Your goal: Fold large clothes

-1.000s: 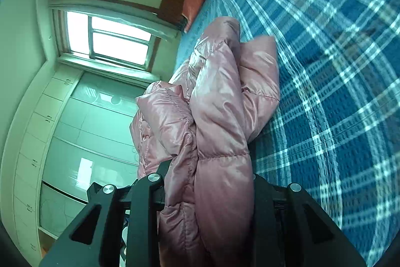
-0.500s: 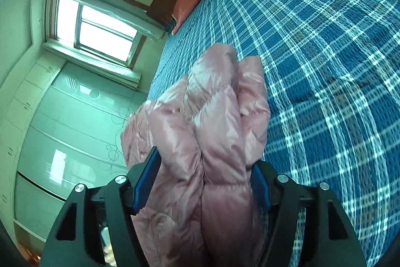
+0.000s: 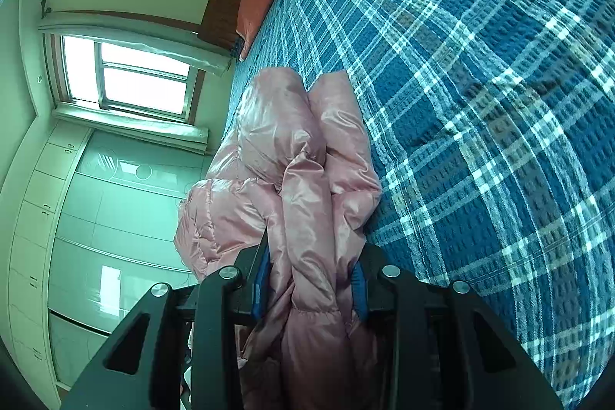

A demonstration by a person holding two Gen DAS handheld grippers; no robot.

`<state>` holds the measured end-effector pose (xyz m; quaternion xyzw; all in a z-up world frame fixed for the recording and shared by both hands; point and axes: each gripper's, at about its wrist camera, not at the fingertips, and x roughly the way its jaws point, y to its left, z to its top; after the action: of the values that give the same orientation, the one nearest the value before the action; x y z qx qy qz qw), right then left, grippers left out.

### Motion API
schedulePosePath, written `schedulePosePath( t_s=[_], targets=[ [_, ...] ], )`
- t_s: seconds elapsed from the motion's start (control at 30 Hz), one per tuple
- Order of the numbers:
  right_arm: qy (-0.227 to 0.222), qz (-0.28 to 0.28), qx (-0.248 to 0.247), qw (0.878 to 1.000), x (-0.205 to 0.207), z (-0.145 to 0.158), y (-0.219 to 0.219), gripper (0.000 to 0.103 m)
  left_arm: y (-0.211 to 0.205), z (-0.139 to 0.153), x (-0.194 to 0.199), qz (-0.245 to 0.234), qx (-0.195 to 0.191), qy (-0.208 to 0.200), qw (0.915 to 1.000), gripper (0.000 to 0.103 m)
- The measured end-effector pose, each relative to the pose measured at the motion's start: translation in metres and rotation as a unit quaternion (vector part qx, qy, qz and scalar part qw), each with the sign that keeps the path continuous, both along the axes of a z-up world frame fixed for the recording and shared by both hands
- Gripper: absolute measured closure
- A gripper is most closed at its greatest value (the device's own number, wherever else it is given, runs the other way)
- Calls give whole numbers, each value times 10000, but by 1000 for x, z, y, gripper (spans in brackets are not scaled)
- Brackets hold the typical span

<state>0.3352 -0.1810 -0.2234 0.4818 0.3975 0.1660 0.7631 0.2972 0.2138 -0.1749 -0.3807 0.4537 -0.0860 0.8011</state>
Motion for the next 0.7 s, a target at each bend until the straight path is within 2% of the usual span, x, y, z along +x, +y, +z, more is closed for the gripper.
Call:
schedulePosePath(
  t_s=[0.03,0.1,0.2,0.23,0.27,0.47,0.6,0.67,0.7],
  targets=[
    [-5,9,-35,10000,-2,2,0,66,1,1,-2,-10,-6,-16,10000,44],
    [-11,20,-150,9999,-18,3,-2,61,4,4,-7,-24,54,-2,10000,37],
    [-88,69,-376,9992,-40,15,0,45,7,9,-18,-32,39,-16,10000,34],
    [-106,87,-456,9989,-50,18,1,36,9,11,-25,-52,-8,-46,10000,33],
    [-120,110,-491,9987,-58,22,4,34,11,12,-29,-51,-32,-64,10000,31],
    [-196,252,-525,9981,-119,19,16,32,15,9,-78,-75,-378,-108,9992,25],
    [-306,289,-553,9976,-146,17,28,28,8,2,-106,-163,-707,-116,9973,23],
    [-335,371,-680,9964,-154,14,37,28,3,0,-113,-247,-705,-210,9970,23],
    [-310,423,-697,9962,-156,15,41,28,2,0,-115,-247,-657,-253,9972,29]
  ],
)
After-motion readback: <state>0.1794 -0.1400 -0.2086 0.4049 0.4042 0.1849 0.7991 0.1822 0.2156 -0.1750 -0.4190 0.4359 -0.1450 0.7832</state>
